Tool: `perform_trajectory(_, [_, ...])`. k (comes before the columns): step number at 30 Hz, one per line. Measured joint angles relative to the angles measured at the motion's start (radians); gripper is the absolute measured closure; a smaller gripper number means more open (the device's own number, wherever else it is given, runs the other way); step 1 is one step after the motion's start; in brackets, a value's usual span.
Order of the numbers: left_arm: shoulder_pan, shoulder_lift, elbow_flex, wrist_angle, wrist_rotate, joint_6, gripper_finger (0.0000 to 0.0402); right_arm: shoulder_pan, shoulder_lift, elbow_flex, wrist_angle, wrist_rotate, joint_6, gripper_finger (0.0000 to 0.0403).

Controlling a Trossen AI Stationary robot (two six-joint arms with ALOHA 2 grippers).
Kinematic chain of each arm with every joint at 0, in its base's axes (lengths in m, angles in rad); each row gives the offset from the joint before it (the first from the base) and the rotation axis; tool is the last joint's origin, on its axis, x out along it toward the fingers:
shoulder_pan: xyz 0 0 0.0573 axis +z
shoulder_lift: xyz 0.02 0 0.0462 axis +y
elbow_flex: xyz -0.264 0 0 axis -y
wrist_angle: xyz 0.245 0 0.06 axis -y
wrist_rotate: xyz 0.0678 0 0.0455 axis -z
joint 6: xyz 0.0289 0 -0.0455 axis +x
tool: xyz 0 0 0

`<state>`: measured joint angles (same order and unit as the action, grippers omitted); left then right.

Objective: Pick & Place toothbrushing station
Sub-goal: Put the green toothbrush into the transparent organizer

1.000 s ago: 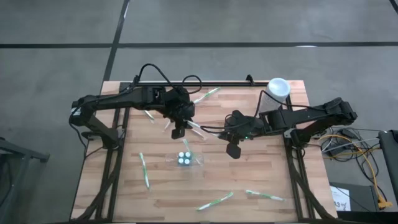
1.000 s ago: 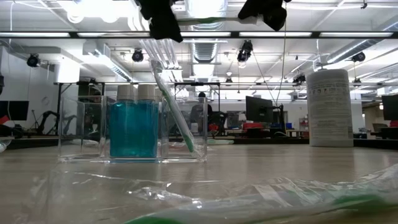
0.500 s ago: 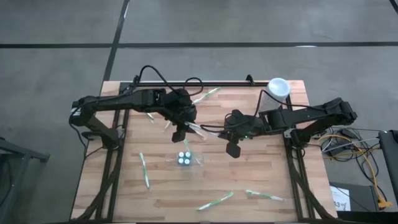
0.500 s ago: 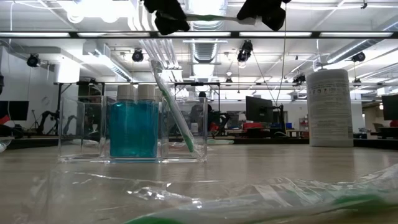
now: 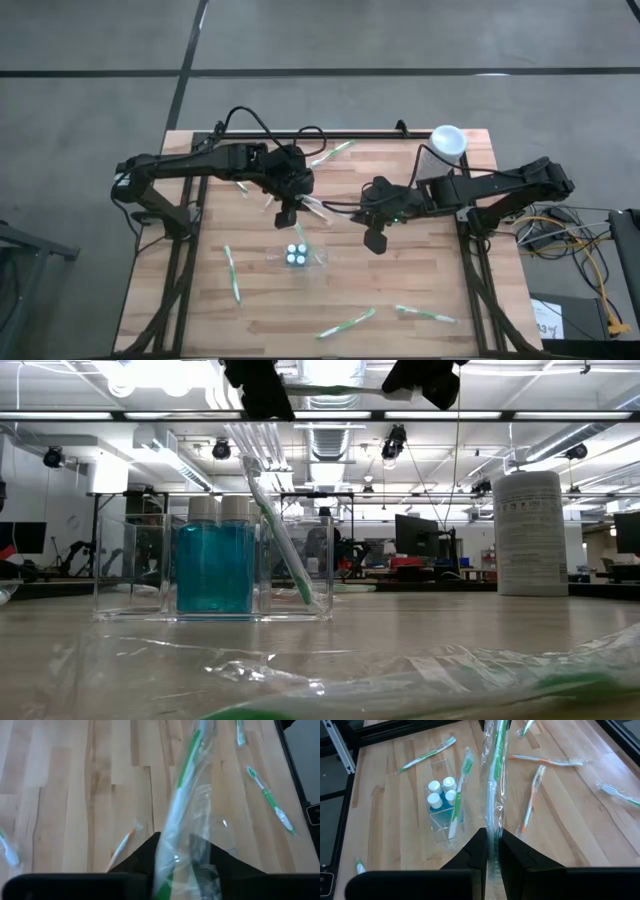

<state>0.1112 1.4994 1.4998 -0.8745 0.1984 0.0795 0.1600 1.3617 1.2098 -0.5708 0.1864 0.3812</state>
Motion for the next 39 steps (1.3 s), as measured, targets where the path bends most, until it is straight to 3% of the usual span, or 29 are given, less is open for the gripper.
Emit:
perform_trajectory(9, [0.000, 0.000, 0.000, 0.000, 0.000, 0.006, 0.0392, 0.001, 0.000, 0.000, 0.004, -0.002, 0.000, 0.0374])
perform_trajectory(21, [-0.001, 0.000, 0.000, 0.001, 0.002, 0.005, 0.0392, 0.001, 0.000, 0.000, 0.011, -0.057, 0.012, 0.0374])
perform_trajectory(35, [0.000, -0.001, 0.000, -0.005, 0.002, 0.005, 0.0395, 0.001, -0.003, 0.008, 0.027, -0.030, 0.008, 0.0373])
perform_trajectory(39, [0.000, -0.001, 0.000, 0.005, 0.009, 0.004, 0.0393, 0.001, -0.014, 0.018, 0.043, -0.027, 0.008, 0.0357])
